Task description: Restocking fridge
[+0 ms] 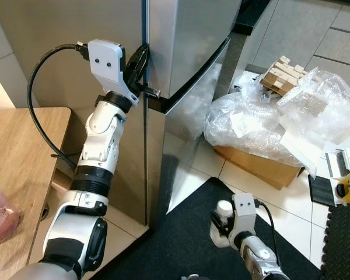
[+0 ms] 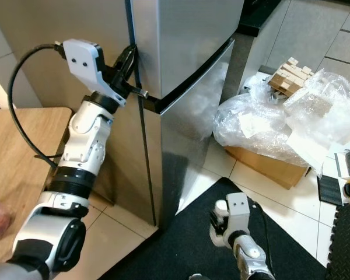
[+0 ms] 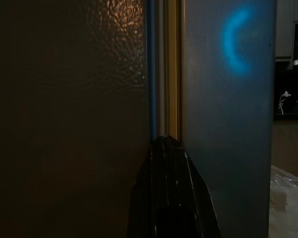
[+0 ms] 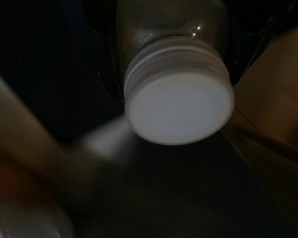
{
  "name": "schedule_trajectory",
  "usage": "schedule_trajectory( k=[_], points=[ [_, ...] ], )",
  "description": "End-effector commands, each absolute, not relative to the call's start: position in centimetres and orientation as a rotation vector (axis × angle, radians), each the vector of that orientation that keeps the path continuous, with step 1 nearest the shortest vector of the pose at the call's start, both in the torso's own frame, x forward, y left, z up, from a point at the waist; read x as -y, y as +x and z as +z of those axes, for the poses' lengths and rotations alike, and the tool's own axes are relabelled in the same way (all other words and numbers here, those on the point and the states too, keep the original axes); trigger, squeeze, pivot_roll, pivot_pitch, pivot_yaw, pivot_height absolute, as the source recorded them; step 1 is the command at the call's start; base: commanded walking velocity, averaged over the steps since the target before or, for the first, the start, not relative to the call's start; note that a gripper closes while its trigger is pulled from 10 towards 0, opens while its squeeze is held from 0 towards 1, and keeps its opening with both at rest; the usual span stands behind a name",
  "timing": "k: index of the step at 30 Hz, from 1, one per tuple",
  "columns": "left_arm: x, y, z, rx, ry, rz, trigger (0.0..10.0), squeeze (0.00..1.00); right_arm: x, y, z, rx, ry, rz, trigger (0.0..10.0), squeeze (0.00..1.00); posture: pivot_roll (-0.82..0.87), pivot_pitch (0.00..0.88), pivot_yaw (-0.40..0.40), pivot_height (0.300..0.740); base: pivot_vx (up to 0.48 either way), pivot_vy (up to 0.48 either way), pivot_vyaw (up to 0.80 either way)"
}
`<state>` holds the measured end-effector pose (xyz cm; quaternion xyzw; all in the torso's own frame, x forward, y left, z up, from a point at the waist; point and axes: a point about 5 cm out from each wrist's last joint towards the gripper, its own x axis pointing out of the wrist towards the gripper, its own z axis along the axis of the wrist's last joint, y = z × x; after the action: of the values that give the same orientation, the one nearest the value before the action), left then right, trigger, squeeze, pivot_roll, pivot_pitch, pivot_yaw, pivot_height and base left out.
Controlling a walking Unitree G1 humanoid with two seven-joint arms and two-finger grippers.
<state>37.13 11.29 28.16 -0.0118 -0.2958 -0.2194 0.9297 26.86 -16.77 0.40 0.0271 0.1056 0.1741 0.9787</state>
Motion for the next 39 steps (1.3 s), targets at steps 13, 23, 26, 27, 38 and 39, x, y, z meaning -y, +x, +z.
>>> schedule_trajectory(
  k=[13,23,26,27,38,39],
  points=[
    [-10.8,38.0,27.3,0.528,-0.020,-0.475,10.0,0.00,15.2,26.2,5.5,0.185,-0.131,0.617,10.0,0.00,-0.15,0.105,-0.009,0.740,0.000,0.000,0.00],
    [-10.5,38.2,27.2,0.517,-0.020,-0.495,10.0,0.00,13.6,25.2,10.2,0.458,-0.229,0.684,10.0,0.00,-0.16,0.110,-0.002,0.740,0.000,0.000,0.00],
    [-10.4,38.3,27.3,0.516,-0.021,-0.504,10.0,0.00,13.4,25.2,11.6,0.534,-0.166,0.667,10.0,0.00,-0.16,0.112,0.000,0.740,0.000,0.000,0.00],
    [-10.4,38.3,27.3,0.516,-0.021,-0.504,10.0,0.00,13.4,25.2,11.6,0.534,-0.166,0.667,10.0,0.00,-0.16,0.112,0.000,0.740,0.000,0.000,0.00],
    [-10.2,38.4,27.3,0.512,-0.021,-0.521,10.0,0.00,12.6,24.7,13.5,0.587,-0.057,0.669,10.0,0.00,-0.16,0.110,0.000,0.740,0.000,0.000,0.00],
    [-10.2,38.4,27.3,0.512,-0.021,-0.521,10.0,0.00,12.6,24.7,13.5,0.587,-0.057,0.669,10.0,0.00,-0.16,0.110,0.000,0.740,0.000,0.000,0.00]
  ],
)
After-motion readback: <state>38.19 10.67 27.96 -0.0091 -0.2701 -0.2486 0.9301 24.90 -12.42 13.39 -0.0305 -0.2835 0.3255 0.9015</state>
